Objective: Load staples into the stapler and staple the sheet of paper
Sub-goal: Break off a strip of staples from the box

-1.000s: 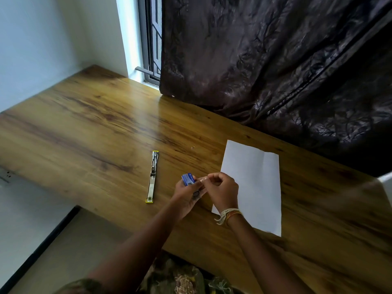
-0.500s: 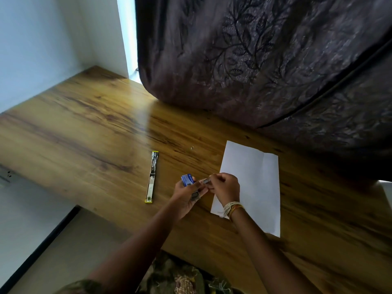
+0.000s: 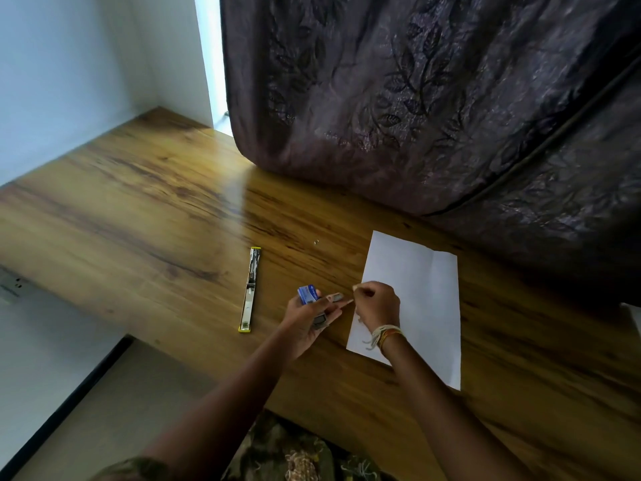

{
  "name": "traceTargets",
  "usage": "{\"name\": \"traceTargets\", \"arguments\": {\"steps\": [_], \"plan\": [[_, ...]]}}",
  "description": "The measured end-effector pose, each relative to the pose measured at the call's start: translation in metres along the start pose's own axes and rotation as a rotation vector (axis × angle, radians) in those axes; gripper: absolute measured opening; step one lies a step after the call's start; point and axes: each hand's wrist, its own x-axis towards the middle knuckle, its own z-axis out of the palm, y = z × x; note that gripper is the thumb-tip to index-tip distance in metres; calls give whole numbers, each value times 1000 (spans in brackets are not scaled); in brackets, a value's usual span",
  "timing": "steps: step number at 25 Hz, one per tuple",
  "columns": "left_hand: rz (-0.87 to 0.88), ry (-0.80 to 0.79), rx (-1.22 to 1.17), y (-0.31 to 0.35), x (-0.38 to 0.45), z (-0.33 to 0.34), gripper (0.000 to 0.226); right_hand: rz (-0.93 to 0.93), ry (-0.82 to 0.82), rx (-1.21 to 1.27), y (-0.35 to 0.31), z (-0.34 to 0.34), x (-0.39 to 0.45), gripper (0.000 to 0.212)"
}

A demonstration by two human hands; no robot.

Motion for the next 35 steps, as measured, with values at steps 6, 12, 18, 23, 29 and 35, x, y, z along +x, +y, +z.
{"name": "traceTargets", "arguments": {"steps": [6,12,18,23,29,35], "plan": [[36,-3,74,1,-1,4,37,-384,-351,-168,-9,-8,-7,25],[-37,-8,-13,3,3,0,18,-466,-263,-185,-14,-7,-10,16],[-78,-45,-75,5,2,-3,39,-405,-387,-183,-22,-2,-21,24],[-78,-3,-73,3,6,-7,40,-494,-384,-242,-22,1,-27,17],[-84,4,-85,2,11,-10,41,-610,-444,-351,-22,0,-28,24],[-91,-1,-94,3,9,-10,41,-644,-415,-385,-23,0,-29,24]]}}
